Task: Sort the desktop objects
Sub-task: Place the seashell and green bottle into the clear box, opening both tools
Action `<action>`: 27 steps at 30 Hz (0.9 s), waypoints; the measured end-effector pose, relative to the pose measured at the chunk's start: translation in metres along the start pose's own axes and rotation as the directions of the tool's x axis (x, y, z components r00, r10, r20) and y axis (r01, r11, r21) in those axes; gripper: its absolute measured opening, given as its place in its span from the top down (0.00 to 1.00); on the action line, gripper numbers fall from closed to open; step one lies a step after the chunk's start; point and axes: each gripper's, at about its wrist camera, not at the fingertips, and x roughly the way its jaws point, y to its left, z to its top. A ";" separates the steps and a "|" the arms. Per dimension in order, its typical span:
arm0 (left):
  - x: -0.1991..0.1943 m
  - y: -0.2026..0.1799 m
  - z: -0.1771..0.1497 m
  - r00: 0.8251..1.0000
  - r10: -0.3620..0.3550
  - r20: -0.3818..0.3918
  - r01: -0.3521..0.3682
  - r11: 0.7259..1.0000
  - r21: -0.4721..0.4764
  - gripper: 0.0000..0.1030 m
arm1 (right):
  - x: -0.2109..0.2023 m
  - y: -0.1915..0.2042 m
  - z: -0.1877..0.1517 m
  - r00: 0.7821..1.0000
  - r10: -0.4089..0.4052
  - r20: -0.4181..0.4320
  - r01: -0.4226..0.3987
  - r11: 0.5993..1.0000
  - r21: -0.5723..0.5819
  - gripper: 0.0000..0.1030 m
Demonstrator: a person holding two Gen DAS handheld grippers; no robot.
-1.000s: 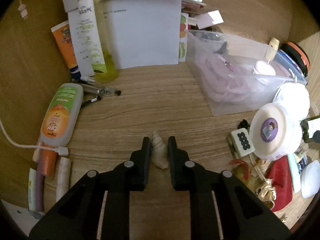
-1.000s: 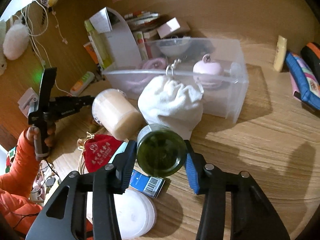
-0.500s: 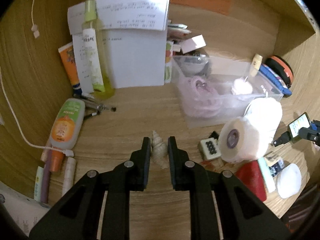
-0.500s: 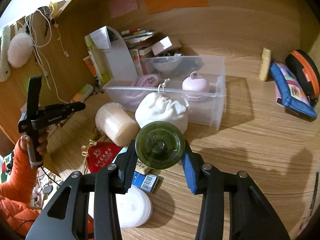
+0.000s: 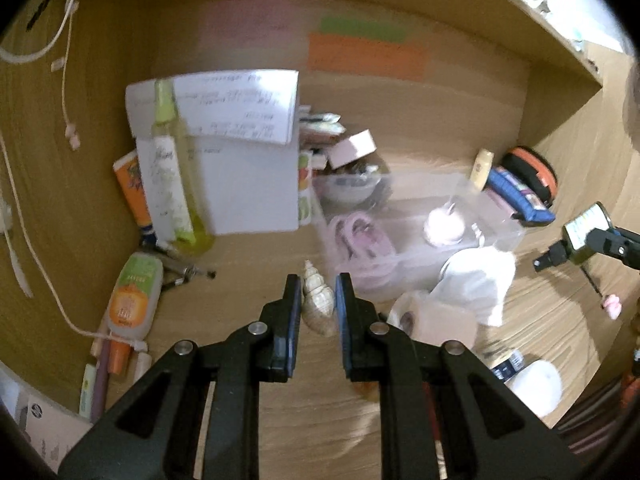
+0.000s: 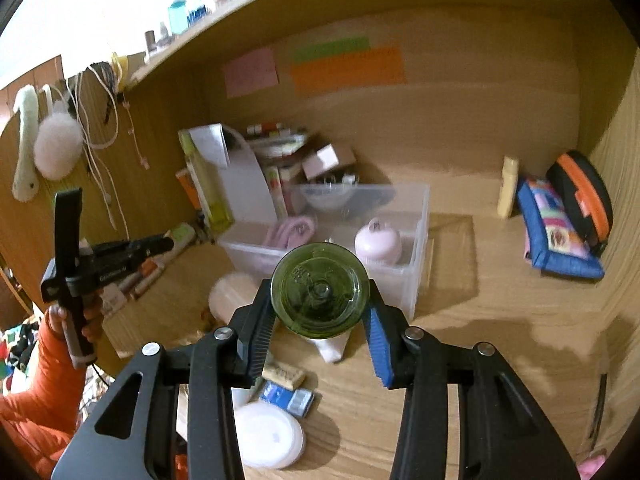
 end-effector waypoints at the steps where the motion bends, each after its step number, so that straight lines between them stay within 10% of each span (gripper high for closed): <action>1: -0.001 -0.002 0.003 1.000 -0.003 0.006 0.003 1.000 0.002 0.84 | -0.001 0.000 0.003 1.000 0.001 0.011 -0.001 1.000 -0.003 0.63; 27: 0.064 -0.037 0.056 0.993 -0.119 -0.010 0.119 0.993 0.006 0.84 | 0.101 -0.006 0.058 0.996 0.077 -0.044 -0.076 0.996 0.039 0.63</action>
